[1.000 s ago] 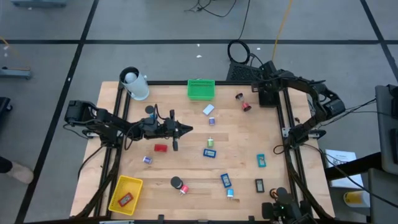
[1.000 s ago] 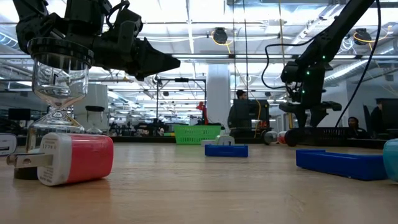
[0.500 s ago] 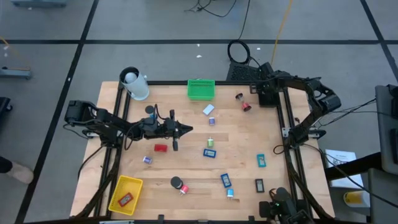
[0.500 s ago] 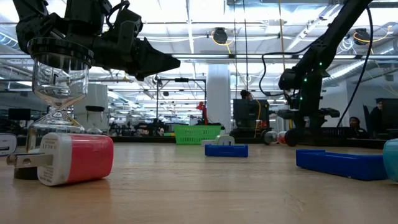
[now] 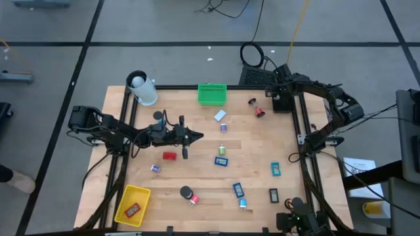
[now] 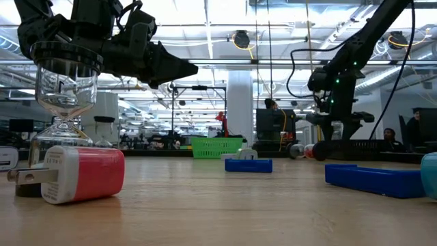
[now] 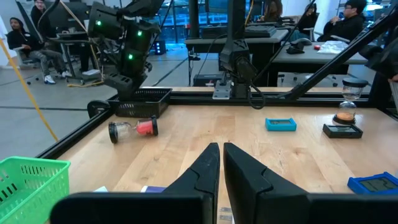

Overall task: Pick & Place Office items
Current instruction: Put the yellow hourglass into the green basket

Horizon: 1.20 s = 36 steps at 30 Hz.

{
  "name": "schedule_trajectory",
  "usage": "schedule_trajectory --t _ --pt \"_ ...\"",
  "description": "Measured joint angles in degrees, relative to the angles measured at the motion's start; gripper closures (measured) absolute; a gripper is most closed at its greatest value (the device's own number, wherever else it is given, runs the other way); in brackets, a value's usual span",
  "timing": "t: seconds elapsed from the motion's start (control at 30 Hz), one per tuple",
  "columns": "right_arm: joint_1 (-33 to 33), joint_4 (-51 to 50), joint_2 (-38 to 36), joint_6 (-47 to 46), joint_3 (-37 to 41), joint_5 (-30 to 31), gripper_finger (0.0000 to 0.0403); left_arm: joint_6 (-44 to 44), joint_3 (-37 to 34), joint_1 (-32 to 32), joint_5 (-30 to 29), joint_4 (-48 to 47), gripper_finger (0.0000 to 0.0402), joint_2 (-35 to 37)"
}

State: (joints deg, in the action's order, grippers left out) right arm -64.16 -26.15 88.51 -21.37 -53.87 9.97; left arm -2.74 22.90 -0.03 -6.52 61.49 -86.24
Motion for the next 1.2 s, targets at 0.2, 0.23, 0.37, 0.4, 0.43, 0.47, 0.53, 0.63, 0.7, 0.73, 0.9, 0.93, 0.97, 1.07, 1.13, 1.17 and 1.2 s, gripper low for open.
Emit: schedule_trajectory --t 0.2,0.23,0.37,0.4,0.43,0.47,0.53,0.63,0.7,0.73,0.9,0.93,0.97,1.07,1.13,1.17,1.2 --pt "0.11 -2.20 -2.41 1.51 0.00 -0.65 0.0182 0.00 0.00 0.02 0.01 0.00 0.0371 0.00" --pt "0.11 -2.44 -2.86 1.51 0.00 -0.88 0.0186 0.00 0.00 0.02 0.01 0.00 0.0371 0.00" --pt "0.54 -3.07 -5.16 1.53 0.00 -0.88 0.0216 0.00 0.00 0.01 0.02 0.00 0.0371 0.00" --pt "0.89 -3.28 -5.78 1.66 0.00 -0.55 0.0227 0.00 0.00 0.02 0.00 0.00 0.0371 0.00" --pt "1.34 -3.43 -6.64 2.05 0.00 0.33 0.0238 0.00 0.00 0.02 0.02 0.00 0.0371 0.00" --pt "1.83 -3.56 -7.52 2.56 0.00 0.92 0.0251 0.00 0.00 0.00 0.02 0.00 0.0371 0.00" --pt "3.03 -3.91 -9.41 3.18 0.00 2.91 0.0277 0.00 0.00 0.02 0.02 0.00 0.0371 0.00" --pt "5.15 -4.93 -12.64 4.22 0.00 5.22 0.0319 0.00 0.00 0.02 0.01 0.00 0.0371 0.00" --pt "6.88 -5.05 -14.59 4.62 0.00 5.24 0.0347 -0.01 0.00 0.00 0.02 0.01 0.0371 0.00" --pt "7.94 -5.05 -15.46 4.77 0.00 5.22 0.0361 -0.02 0.00 0.00 0.00 0.00 0.0371 0.00" --pt "14.82 -3.30 -18.33 6.08 0.00 7.35 0.0397 0.00 0.00 0.02 0.00 0.01 0.0371 0.00" --pt "16.42 -2.69 -18.53 6.10 0.00 8.47 0.0395 0.00 0.00 0.02 0.00 0.01 0.0371 0.00" --pt "18.05 -1.98 -18.64 6.12 0.00 9.62 0.0393 0.00 0.00 0.02 0.01 0.02 0.0371 0.00" --pt "22.54 -0.31 -18.67 6.85 0.00 12.07 0.0394 0.00 0.00 0.02 0.01 0.02 0.0371 0.00" --pt "25.24 1.17 -18.67 7.14 0.08 13.57 0.0399 0.00 0.00 0.02 0.02 0.02 0.0371 0.00" --pt "26.51 2.54 -18.68 7.15 0.41 14.26 0.0401 0.00 0.00 0.00 0.02 0.01 0.0371 0.00" --pt "27.55 4.19 -18.69 7.33 0.95 14.35 0.0401 0.02 0.00 0.01 0.02 0.02 0.0371 0.00"
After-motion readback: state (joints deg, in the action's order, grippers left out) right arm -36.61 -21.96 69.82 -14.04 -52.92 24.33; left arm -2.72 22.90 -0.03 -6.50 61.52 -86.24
